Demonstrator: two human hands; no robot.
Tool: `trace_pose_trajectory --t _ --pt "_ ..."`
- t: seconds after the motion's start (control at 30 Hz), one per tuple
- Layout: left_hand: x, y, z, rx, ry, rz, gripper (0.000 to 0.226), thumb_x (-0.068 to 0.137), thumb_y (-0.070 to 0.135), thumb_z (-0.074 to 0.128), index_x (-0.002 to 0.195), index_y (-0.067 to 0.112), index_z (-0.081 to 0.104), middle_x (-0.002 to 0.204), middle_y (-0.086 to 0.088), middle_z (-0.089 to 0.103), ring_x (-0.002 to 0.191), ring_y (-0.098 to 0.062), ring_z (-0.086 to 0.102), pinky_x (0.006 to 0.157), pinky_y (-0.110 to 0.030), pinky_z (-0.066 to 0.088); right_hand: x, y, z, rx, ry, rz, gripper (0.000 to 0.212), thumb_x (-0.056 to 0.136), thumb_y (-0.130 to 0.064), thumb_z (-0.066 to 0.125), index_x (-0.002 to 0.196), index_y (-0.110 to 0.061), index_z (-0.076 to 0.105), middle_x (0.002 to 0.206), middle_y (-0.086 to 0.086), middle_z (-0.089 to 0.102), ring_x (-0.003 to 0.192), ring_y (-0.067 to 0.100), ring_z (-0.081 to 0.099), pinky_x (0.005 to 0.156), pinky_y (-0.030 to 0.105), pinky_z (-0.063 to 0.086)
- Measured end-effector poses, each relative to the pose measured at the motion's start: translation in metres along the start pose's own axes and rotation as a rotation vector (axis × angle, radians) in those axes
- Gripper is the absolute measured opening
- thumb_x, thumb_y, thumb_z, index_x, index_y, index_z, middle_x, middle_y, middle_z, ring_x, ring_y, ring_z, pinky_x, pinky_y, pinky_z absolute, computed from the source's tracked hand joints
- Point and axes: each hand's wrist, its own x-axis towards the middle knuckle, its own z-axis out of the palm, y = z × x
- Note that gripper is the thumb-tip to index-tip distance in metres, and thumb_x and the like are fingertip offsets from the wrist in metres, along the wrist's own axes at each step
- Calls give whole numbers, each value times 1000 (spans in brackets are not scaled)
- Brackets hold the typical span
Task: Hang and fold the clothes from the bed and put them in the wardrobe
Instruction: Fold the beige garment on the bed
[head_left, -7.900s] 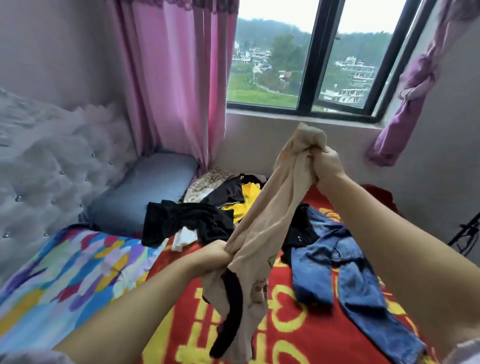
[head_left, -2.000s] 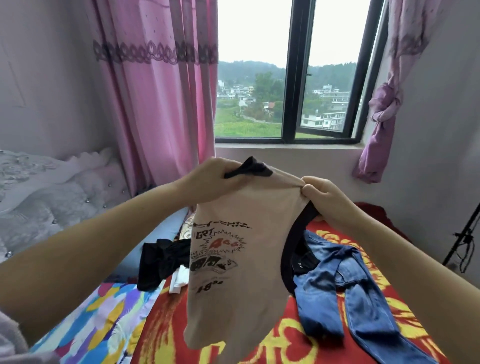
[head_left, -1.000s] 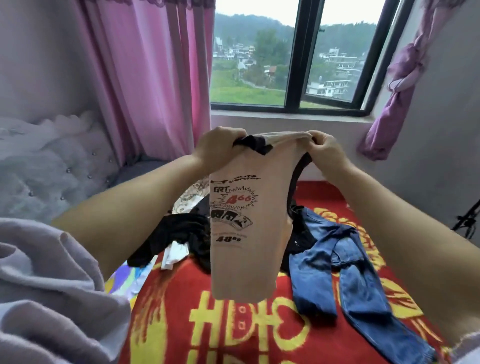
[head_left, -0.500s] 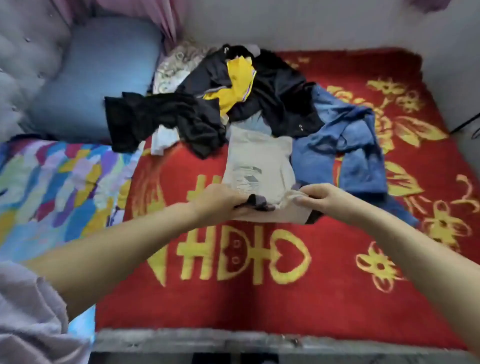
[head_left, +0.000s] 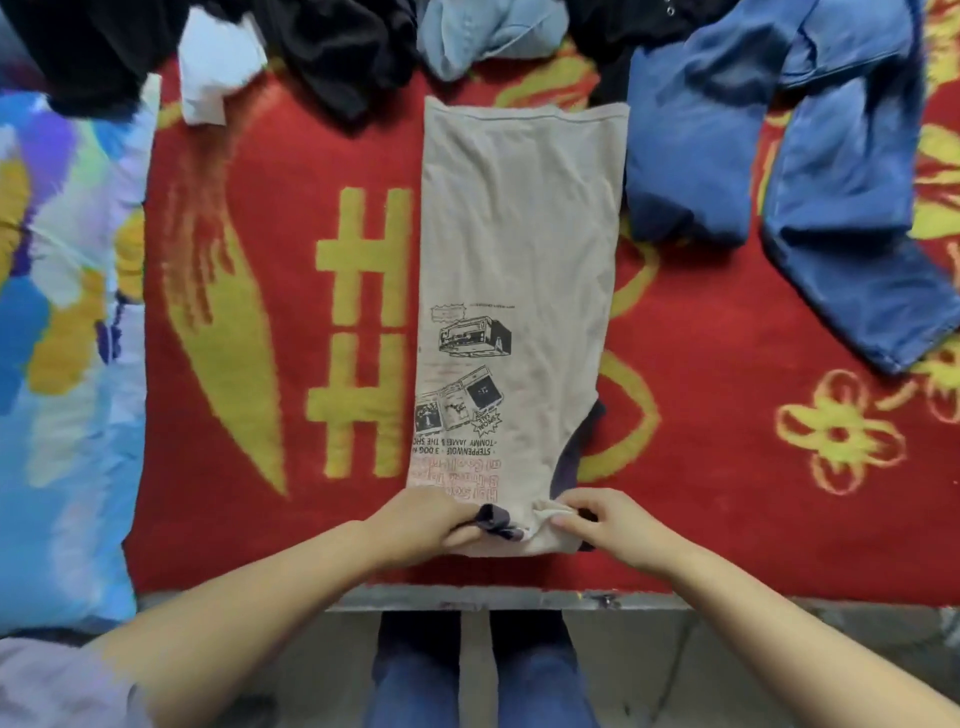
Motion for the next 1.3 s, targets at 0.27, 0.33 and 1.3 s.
trace_pose_trajectory --t 0.27,0.33,1.3 --pt "101 -81 -90 159 302 -244 31 97 41 44 117 21 58 109 -6 69 98 -30 63 67 -34 43 114 -13 -83 -144 550 0 14 91 -31 62 92 -18 68 84 1 69 81 21 61 72 32 44" --pt "126 -102 -103 193 344 -336 34 96 49 44 114 24 58 108 -3 69 97 -28 64 64 -32 42 143 -12 -96 -205 583 69 19 91 -35 60 101 -20 66 94 5 70 90 27 62 78 40 48" --pt "24 -62 -74 -628 -296 -266 6 64 20 39 61 19 44 60 2 42 57 -11 36 57 -30 29 57 -15 -74 -244 -251 126 9 65 -12 44 70 -18 49 67 -1 50 68 18 48 59 31 35"
